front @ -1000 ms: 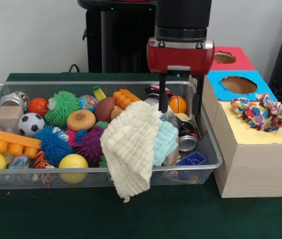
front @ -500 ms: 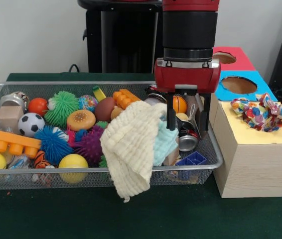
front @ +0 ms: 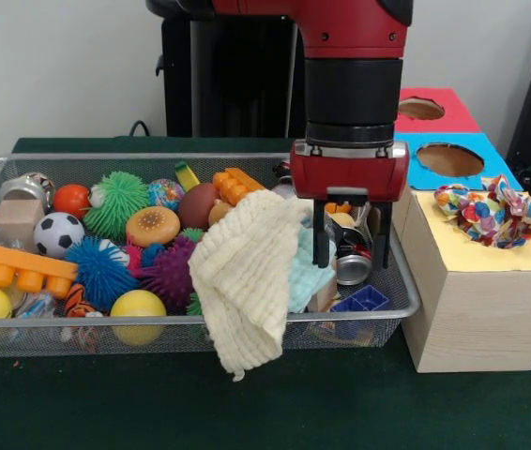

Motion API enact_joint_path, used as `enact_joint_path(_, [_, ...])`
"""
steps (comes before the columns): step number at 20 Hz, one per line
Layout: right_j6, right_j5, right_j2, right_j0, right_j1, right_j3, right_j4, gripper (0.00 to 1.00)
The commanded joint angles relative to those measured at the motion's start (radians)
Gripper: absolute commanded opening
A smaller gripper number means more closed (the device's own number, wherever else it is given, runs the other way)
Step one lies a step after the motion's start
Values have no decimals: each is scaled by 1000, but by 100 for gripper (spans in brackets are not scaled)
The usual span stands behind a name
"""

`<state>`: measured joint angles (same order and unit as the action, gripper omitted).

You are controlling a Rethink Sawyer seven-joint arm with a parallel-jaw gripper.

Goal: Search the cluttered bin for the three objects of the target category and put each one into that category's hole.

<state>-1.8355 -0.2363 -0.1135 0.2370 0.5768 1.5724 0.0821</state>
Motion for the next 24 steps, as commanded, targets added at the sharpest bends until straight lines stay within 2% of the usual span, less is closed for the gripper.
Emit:
enact_joint_path(1, [-128, 8, -55, 29, -40, 58, -12, 100])
enact_joint_path(4, [-133, 16, -49, 25, -46, 47, -13, 100])
enact_joint_path(5, [-138, 27, -50, 25, -48, 46, -13, 0])
enact_joint_path(10, [-142, 15, -35, 7, -51, 41, -14, 0])
enact_joint_path(16, [-160, 61, -25, -1, -73, 36, -13, 0])
enact_joint_path(24, [-172, 150, -4, -13, -157, 10, -12, 0])
